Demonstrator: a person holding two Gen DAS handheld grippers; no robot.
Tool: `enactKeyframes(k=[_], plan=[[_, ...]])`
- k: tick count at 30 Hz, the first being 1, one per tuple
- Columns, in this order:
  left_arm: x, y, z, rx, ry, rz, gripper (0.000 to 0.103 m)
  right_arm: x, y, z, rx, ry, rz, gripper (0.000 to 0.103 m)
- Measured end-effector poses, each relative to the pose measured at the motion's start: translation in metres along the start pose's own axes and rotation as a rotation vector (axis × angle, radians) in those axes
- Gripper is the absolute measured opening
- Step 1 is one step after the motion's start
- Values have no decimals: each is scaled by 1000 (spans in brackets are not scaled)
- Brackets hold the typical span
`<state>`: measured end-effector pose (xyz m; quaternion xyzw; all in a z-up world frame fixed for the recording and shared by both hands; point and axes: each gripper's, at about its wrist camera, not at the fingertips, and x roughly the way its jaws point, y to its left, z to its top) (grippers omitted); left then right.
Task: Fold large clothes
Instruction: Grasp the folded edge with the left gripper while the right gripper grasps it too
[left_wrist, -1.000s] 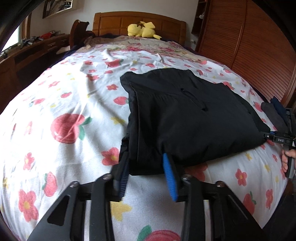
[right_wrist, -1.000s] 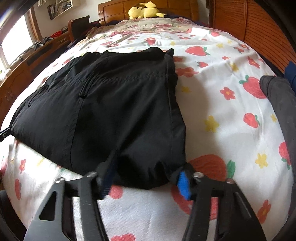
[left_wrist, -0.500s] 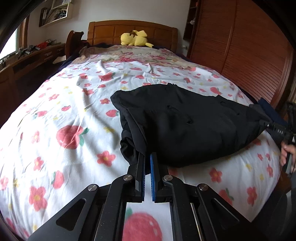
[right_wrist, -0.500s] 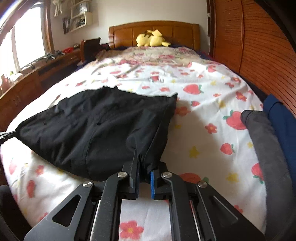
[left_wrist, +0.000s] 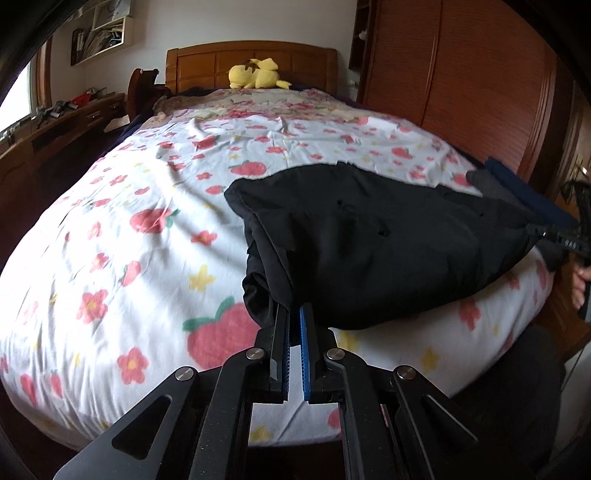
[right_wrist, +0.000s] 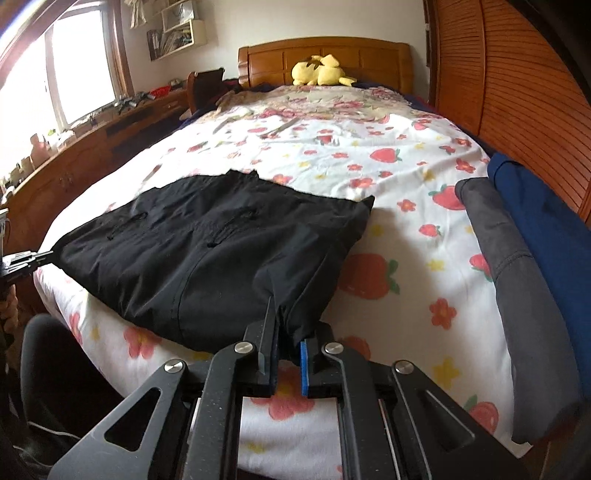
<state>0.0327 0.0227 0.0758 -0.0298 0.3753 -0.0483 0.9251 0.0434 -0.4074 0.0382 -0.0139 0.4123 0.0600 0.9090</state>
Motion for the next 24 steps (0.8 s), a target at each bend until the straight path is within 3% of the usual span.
enactKeyframes(k=[9, 10, 14, 20, 24], plan=[[1, -19, 7, 6, 10, 52, 5, 25, -11, -10, 15, 18, 0, 10], [1, -20, 8, 8, 7, 57, 5, 27, -12, -13, 10, 16, 0, 12], [8, -18, 7, 3, 35, 80, 8, 34, -19, -25, 18, 19, -24, 41], [-8, -25, 12, 17, 23, 132, 11, 50, -28, -38, 60, 46, 19, 42], [-23, -27, 19, -13, -17, 112, 29, 55, -26, -42, 78, 51, 41, 42]])
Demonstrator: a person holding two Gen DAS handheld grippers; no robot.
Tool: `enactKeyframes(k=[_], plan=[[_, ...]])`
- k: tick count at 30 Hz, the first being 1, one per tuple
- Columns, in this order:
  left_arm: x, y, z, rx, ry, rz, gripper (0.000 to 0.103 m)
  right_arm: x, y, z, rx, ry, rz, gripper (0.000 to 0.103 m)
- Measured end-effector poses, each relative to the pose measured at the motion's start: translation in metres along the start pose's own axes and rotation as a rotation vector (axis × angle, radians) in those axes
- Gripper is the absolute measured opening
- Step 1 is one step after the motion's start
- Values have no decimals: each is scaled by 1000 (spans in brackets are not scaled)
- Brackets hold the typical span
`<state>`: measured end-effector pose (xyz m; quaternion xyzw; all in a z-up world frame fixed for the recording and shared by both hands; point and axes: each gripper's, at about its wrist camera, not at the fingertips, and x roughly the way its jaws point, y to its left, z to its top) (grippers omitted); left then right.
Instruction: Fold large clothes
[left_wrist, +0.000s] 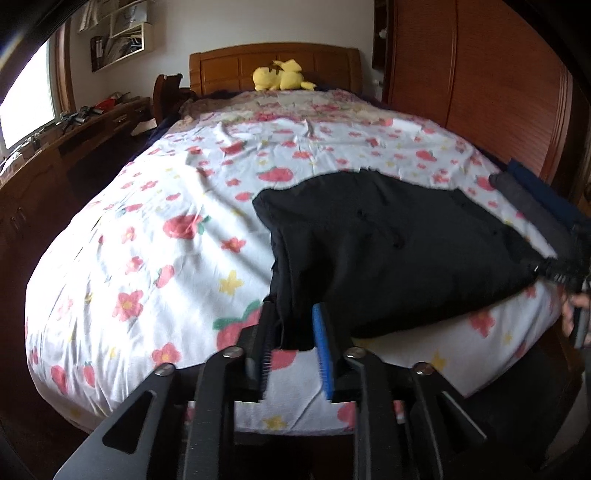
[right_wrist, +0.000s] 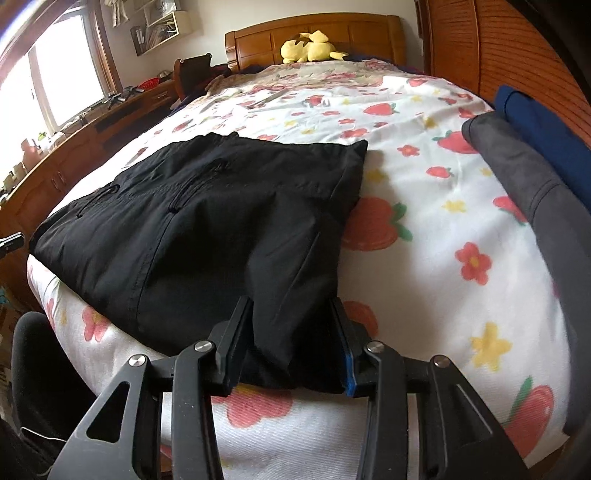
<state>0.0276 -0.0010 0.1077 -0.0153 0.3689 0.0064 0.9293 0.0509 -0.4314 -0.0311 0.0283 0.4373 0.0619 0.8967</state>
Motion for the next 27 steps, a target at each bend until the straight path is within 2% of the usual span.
enactKeyframes(k=[3, 7, 9, 12, 14, 18, 22, 27], plan=[[-4, -8, 5, 10, -33, -13, 35, 1, -2, -1, 26, 1, 19, 42], [3, -30, 15, 30, -59, -57, 35, 1, -6, -2, 62, 2, 59, 42], [9, -43, 18, 49, -63, -83, 35, -1, -6, -2, 61, -1, 75, 28], [22, -63, 27, 80, -58, -114, 36, -8, -7, 0, 69, -26, 113, 17], [29, -78, 31, 101, -57, -133, 36, -17, -7, 4, 73, -60, 131, 15], [53, -98, 40, 142, -40, -180, 36, -39, 2, 15, 71, -153, 163, 14], [79, -111, 45, 181, -3, -217, 36, -51, 16, 28, 40, -200, 157, 13], [110, -116, 42, 213, 62, -210, 36, -60, 28, 43, 21, -230, 165, 13]])
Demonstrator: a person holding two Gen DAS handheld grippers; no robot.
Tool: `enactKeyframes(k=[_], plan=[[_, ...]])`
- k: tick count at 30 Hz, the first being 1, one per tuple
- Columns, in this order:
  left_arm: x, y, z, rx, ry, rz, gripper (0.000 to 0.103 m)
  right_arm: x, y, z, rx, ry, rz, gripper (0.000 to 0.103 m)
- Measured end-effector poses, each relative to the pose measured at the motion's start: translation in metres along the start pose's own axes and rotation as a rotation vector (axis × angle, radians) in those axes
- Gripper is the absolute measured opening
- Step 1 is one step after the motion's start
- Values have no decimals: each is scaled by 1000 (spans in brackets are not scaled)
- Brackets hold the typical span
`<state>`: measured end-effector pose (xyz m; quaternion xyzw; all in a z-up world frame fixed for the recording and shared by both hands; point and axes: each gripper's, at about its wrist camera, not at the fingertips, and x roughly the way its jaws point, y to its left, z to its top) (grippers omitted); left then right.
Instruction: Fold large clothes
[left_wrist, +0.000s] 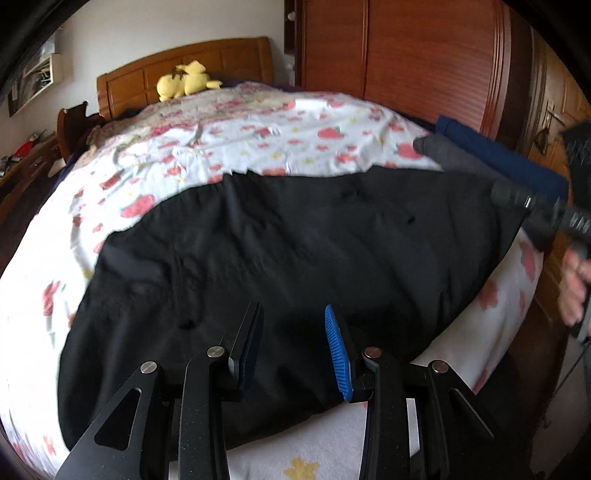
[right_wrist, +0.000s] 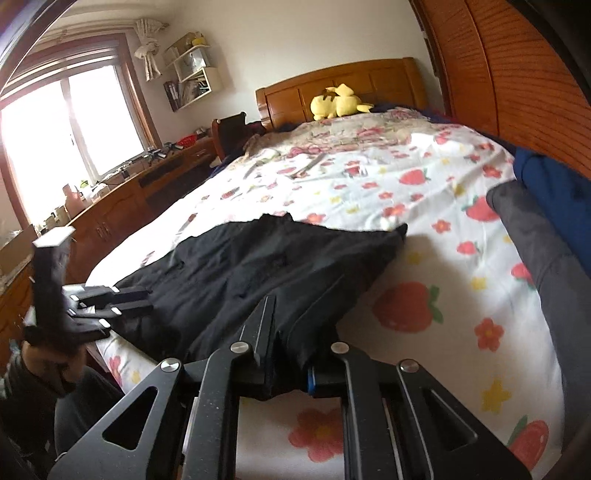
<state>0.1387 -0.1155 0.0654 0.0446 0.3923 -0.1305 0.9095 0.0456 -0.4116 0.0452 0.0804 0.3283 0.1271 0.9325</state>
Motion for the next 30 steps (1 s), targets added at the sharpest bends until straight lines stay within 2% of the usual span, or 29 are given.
enactKeyframes(k=[8, 16, 22, 30], plan=[[24, 8, 2, -30, 11, -38, 37, 0, 26, 19, -62, -22, 12, 9], [-24, 32, -11, -78, -77, -27, 37, 15, 62, 43, -126, -32, 54, 8], [-70, 69, -31, -115, -136, 38, 37, 43, 122, 67, -208, -55, 144, 7], [-121, 110, -80, -195, -163, 140, 38, 110, 223, 60, -356, 29, 298, 7]])
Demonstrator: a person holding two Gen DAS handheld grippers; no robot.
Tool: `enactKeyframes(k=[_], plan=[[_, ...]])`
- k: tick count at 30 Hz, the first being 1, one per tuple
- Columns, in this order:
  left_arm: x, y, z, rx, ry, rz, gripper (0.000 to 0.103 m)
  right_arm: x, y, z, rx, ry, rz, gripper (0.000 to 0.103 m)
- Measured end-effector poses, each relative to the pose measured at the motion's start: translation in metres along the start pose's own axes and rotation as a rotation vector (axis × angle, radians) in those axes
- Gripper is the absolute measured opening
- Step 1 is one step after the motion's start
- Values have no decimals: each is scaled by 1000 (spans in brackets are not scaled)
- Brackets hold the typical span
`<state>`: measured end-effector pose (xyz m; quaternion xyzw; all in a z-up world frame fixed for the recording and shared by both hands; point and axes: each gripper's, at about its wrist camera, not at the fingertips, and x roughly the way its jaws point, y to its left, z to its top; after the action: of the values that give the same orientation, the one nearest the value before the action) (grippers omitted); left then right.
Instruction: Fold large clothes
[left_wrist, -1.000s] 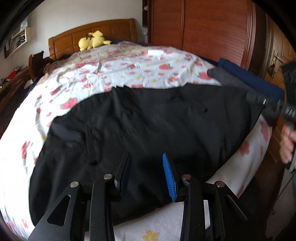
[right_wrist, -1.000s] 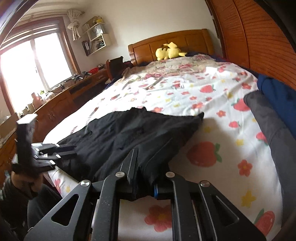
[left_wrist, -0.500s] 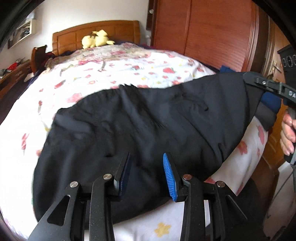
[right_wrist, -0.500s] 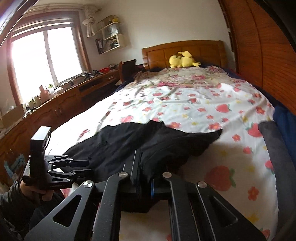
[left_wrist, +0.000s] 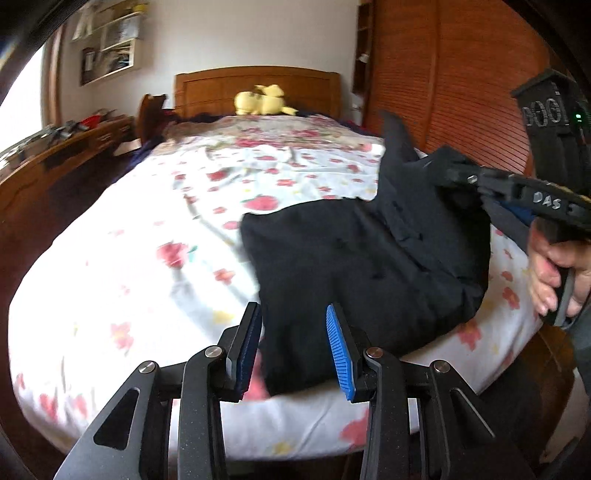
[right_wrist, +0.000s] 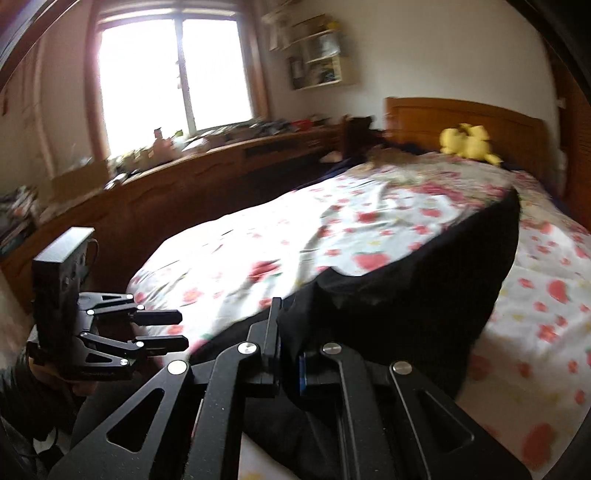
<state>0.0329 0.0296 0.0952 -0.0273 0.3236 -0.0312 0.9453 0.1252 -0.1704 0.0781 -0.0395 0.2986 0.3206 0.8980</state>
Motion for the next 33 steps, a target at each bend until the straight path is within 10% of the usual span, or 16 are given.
enactKeyframes(k=[10, 16, 20, 33], plan=[[-16, 29, -29, -70, 28, 74, 39, 92, 31, -2, 25, 189, 63, 7], [-18, 21, -25, -76, 19, 65, 39, 83, 32, 19, 6, 195, 18, 16], [-17, 25, -18, -61, 10, 47, 39, 60, 30, 30, -23, 155, 8, 40], [3, -5, 13, -16, -56, -26, 39, 18, -43, -18, 48, 220, -182, 41]])
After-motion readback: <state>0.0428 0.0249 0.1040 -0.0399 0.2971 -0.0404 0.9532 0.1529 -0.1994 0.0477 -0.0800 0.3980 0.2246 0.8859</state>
